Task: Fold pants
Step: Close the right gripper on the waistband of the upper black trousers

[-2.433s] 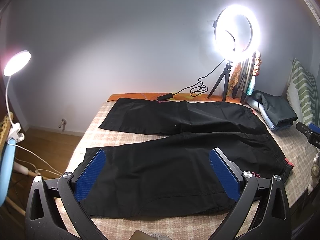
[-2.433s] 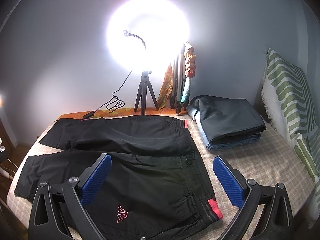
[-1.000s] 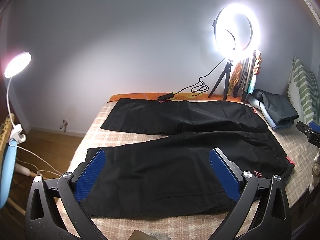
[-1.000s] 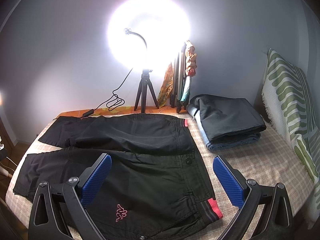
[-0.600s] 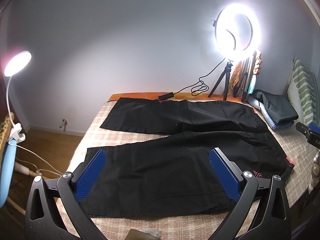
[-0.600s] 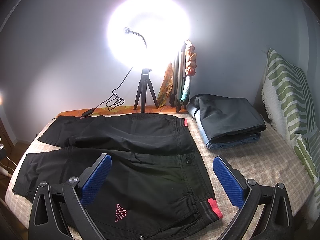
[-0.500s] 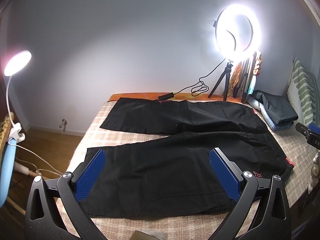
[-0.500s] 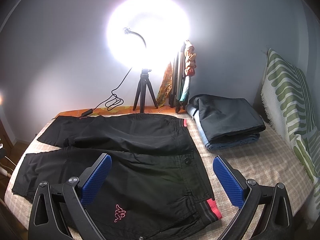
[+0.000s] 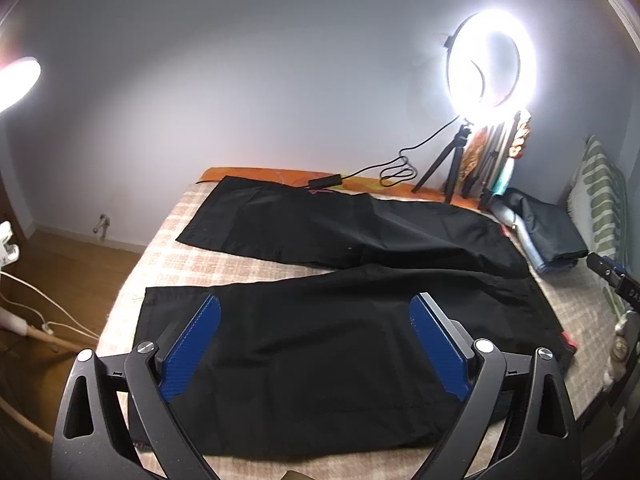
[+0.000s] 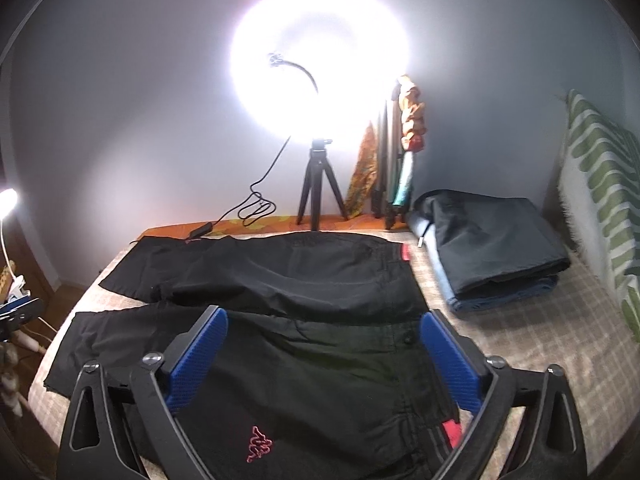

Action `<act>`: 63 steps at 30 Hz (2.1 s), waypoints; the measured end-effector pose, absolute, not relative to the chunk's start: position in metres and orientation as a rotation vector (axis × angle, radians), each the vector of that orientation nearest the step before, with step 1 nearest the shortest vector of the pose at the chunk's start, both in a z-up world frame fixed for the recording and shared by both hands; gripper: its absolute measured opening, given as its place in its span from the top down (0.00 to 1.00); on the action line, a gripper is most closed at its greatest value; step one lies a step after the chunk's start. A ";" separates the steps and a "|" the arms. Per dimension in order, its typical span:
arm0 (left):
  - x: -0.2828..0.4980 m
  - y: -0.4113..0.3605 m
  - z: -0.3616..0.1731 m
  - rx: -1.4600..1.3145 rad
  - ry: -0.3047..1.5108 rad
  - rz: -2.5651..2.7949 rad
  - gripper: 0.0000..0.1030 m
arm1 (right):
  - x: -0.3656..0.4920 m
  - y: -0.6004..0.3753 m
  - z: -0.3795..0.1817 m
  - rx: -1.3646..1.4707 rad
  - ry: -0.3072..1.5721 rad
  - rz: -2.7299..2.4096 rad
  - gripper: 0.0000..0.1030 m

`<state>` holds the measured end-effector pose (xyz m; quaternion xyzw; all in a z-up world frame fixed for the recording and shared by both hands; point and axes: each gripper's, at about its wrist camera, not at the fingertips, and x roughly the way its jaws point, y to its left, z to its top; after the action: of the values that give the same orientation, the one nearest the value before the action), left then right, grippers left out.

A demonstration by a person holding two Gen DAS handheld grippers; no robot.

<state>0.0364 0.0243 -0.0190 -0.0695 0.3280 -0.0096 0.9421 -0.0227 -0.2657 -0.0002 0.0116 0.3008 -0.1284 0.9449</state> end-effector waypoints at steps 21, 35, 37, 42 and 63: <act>0.104 0.018 -0.051 -0.177 0.726 -0.080 0.34 | 0.169 -0.225 -0.038 -0.342 0.844 0.196 0.13; 0.115 0.041 -0.058 -0.213 0.741 -0.054 0.40 | 0.324 -0.204 -0.115 -0.308 1.010 0.358 0.28; 0.116 0.046 -0.058 -0.224 0.738 -0.045 0.40 | 0.343 -0.197 -0.125 -0.314 1.021 0.372 0.28; 0.121 0.059 -0.059 -0.235 0.735 -0.019 0.40 | 0.376 -0.184 -0.151 -0.324 1.059 0.406 0.29; 0.118 0.111 -0.049 -0.331 0.707 0.057 0.40 | 0.354 -0.153 -0.132 -0.438 1.023 0.423 0.87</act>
<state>0.1178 0.1114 -0.0490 -0.1615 0.3448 0.0277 0.9243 0.3535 -0.1529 -0.1322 -0.2064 0.4818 0.1992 0.8280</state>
